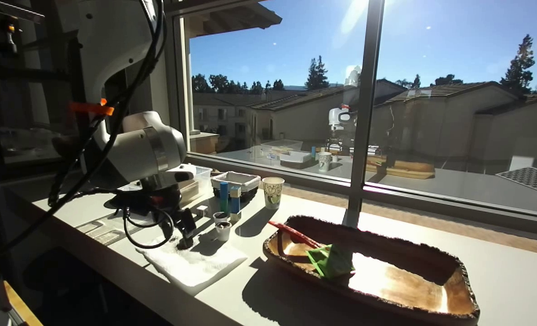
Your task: Pick up the bottle from the left and put some of the objects onto the towel
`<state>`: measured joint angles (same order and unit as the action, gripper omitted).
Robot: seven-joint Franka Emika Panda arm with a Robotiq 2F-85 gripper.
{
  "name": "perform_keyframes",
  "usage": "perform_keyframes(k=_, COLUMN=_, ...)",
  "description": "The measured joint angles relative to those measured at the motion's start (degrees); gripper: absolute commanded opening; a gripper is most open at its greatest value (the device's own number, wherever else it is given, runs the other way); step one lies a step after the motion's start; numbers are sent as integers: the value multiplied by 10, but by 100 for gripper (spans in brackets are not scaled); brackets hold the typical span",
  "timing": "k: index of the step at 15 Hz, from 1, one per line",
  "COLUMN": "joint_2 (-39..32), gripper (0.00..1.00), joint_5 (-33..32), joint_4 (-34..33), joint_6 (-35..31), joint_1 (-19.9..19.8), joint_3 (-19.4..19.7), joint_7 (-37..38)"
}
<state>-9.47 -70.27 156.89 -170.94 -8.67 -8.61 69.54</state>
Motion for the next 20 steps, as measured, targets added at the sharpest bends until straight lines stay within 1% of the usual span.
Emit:
perform_keyframes(k=5, joint_2=28, gripper=100, joint_5=153, joint_4=0, joint_6=25, joint_1=-22, joint_3=-59, joint_7=-125)
perform_keyframes(k=9, joint_2=56, gripper=100, joint_5=292, joint_4=0, joint_6=49, joint_1=-40, joint_3=-107, joint_7=-232)
perform_keyframes(k=11, joint_2=78, gripper=100, joint_5=379, joint_4=4, joint_6=67, joint_1=-41, joint_3=-128, joint_7=-296)
perform_keyframes(k=12, joint_2=92, gripper=100, joint_5=424, joint_4=4, joint_6=79, joint_1=-25, joint_3=-121, joint_7=-330)
perform_keyframes(k=13, joint_2=106, gripper=100, joint_5=468, joint_4=2, joint_6=99, joint_1=3, joint_3=-104, joint_7=-361)
perform_keyframes(k=16, joint_2=174, gripper=100, joint_5=587, joint_4=4, joint_6=184, joint_1=67, joint_3=-65, joint_7=-443)
perform_keyframes(k=17, joint_2=203, gripper=100, joint_5=608, joint_4=4, joint_6=219, joint_1=81, joint_3=-55, joint_7=-458)
perform_keyframes(k=20, joint_2=282, gripper=100, joint_5=634, joint_4=-1, joint_6=318, joint_1=103, joint_3=-35, joint_7=-482)
